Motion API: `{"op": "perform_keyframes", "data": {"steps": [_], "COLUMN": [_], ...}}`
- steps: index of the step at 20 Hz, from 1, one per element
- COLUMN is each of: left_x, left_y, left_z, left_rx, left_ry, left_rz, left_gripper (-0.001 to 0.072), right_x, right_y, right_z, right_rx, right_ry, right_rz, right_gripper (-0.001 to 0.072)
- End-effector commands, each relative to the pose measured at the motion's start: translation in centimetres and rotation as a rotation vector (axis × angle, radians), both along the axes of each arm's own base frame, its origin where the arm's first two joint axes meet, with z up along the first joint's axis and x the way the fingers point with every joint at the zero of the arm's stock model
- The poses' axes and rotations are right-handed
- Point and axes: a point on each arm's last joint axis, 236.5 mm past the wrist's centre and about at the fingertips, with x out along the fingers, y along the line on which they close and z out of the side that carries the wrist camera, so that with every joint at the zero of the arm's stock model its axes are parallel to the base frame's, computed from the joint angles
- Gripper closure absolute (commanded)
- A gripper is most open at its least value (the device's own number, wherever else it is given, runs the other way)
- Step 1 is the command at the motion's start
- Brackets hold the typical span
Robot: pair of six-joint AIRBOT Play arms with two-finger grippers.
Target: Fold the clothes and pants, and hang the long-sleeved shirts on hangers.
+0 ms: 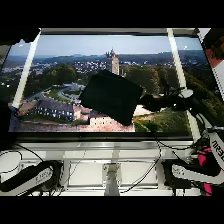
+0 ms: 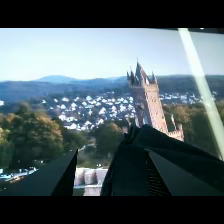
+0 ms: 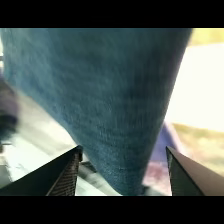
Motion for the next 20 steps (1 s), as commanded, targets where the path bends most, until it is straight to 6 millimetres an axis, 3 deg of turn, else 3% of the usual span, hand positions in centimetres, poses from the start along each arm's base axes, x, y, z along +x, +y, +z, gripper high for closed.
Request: {"op": "perform_keyframes", "data": {"steps": [1, 4, 5, 6, 7, 9, 10, 11, 13, 15, 17, 20], "left_x": [-0.9, -0.9, -1.0, -1.0, -1.0, -1.0, -1.0, -1.0, -1.0, -1.0, -1.0, -1.0], "left_y": [0.2, 0.2, 0.2, 0.2, 0.2, 0.2, 0.2, 0.2, 0.2, 0.2, 0.2, 0.2], "left_z": [0.7, 0.7, 0.6, 0.6, 0.6, 0.6, 0.6, 0.6, 0.6, 0.6, 0.6, 0.6], "left_rx": [0.004, 0.003, 0.003, 0.003, 0.003, 0.003, 0.003, 0.003, 0.003, 0.003, 0.003, 0.003], "left_ry": [-0.008, -0.007, -0.007, -0.007, -0.006, -0.006, -0.006, -0.006, -0.006, -0.006, -0.006, -0.006], "left_rz": [0.001, 0.0, 0.0, 0.0, 0.0, 0.0, 0.0, 0.0, 0.0, 0.0, 0.0, 0.0], "left_gripper": [0.0219, 0.0219, 0.022, 0.022, 0.0219, 0.0219, 0.0219, 0.0219, 0.0219, 0.0219, 0.0219, 0.0219], "right_x": [-1.2, -0.1, 0.7, 1.6, 2.6, 4.9, 6.0, 6.9, 8.7, 9.2, 7.2, 1.2], "right_y": [2.7, 5.4, 6.5, 7.5, 8.3, 8.5, 7.9, 6.7, 2.0, -5.6, -14.1, -25.4], "right_z": [-2.4, -4.2, -3.9, -3.3, -2.4, -0.6, 0.2, 0.5, 0.6, 0.1, -0.4, 0.2], "right_rx": [0.117, 0.13, 0.153, 0.169, 0.171, 0.174, 0.175, 0.17, 0.134, 0.046, -0.049, -0.169], "right_ry": [0.125, 0.164, 0.161, 0.139, 0.1, 0.032, 0.013, 0.02, 0.016, 0.025, 0.08, 0.149], "right_rz": [-0.068, -0.028, -0.021, -0.01, 0.004, 0.002, -0.017, -0.053, -0.143, -0.235, -0.321, -0.438], "right_gripper": [0.0133, 0.0134, 0.0138, 0.0193, 0.0304, 0.0627, 0.0693, 0.0694, 0.0696, 0.0697, 0.0697, 0.0697]}}
